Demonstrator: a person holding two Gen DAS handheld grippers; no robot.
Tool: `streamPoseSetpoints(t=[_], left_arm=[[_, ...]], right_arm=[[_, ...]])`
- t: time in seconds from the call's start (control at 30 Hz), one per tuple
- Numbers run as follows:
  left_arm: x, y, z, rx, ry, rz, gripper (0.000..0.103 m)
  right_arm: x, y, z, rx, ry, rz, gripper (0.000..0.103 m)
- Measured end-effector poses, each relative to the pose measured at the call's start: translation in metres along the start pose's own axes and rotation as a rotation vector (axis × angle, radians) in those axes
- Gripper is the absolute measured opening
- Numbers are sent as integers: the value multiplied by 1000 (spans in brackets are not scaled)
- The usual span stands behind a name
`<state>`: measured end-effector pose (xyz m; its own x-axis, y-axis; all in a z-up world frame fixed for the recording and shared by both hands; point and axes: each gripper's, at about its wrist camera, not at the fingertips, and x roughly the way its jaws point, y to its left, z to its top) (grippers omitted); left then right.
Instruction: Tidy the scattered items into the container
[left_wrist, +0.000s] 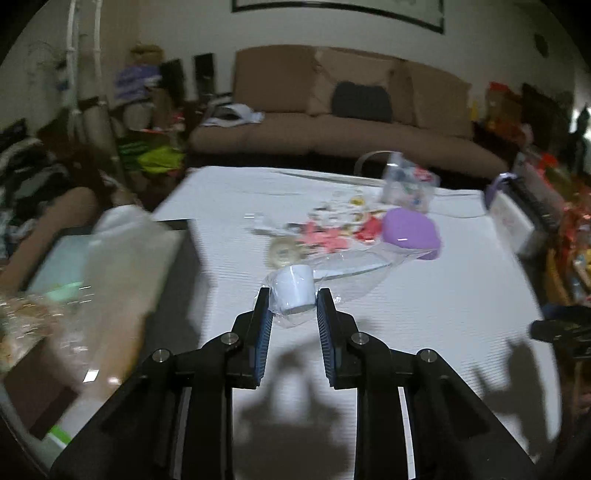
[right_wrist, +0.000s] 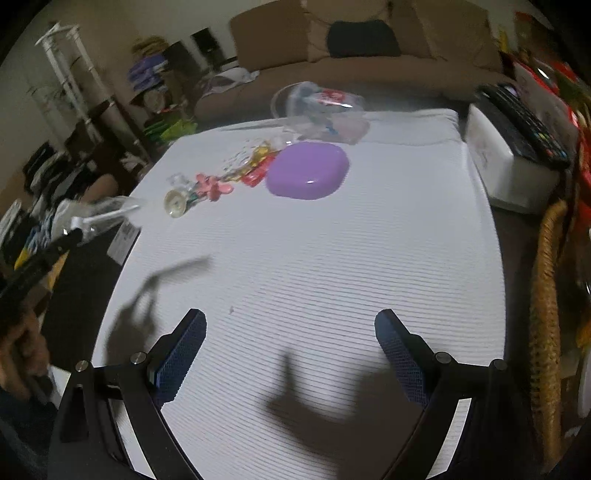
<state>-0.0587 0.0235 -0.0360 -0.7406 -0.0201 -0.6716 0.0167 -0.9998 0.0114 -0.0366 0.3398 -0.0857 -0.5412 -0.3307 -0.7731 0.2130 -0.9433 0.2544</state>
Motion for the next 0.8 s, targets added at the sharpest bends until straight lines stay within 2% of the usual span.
streamPoseSetpoints(t=[0.07,0.1,0.17,0.2,0.27,0.33,0.4,0.5,0.57,0.63,0.7,0.73,0.77,0.8], left_arm=[[-2,19,2,-30,8,17,22],[-6,30,6,-78,-8,-5,22],[-22,52,18,-144,-72,-38,22],[-30,59,24,-144,-101,-20,22],[-39,78,33,-144,-151,24,22],[-43,101,34,-189,-173,32,22],[-41,125,29,-250,-171,37,22],[-22,150,23,-294,-119,31,22],[-17,162,20,-308,-109,37,22],[-13,167,18,-323,-103,34,22],[-11,174,17,-335,-97,23,22],[-13,175,15,-333,-97,19,22],[-14,177,15,-330,-103,16,22],[-15,176,14,-329,-104,18,22]], right_arm=[[-3,8,1,-18,-39,54,95],[-6,12,5,-27,-82,54,94],[-6,26,26,-61,-156,24,80],[-2,33,39,-73,-160,32,79],[22,61,82,-102,-128,69,73],[53,90,118,-157,-101,79,72],[110,133,160,-257,-21,76,72],[199,179,197,-340,98,33,72],[255,203,206,-405,177,-17,71],[292,216,206,-444,233,-79,70],[319,220,202,-453,266,-109,59],[329,220,199,-439,284,-107,40],[333,219,197,-428,284,-109,33],[331,219,196,-423,257,-104,21]])
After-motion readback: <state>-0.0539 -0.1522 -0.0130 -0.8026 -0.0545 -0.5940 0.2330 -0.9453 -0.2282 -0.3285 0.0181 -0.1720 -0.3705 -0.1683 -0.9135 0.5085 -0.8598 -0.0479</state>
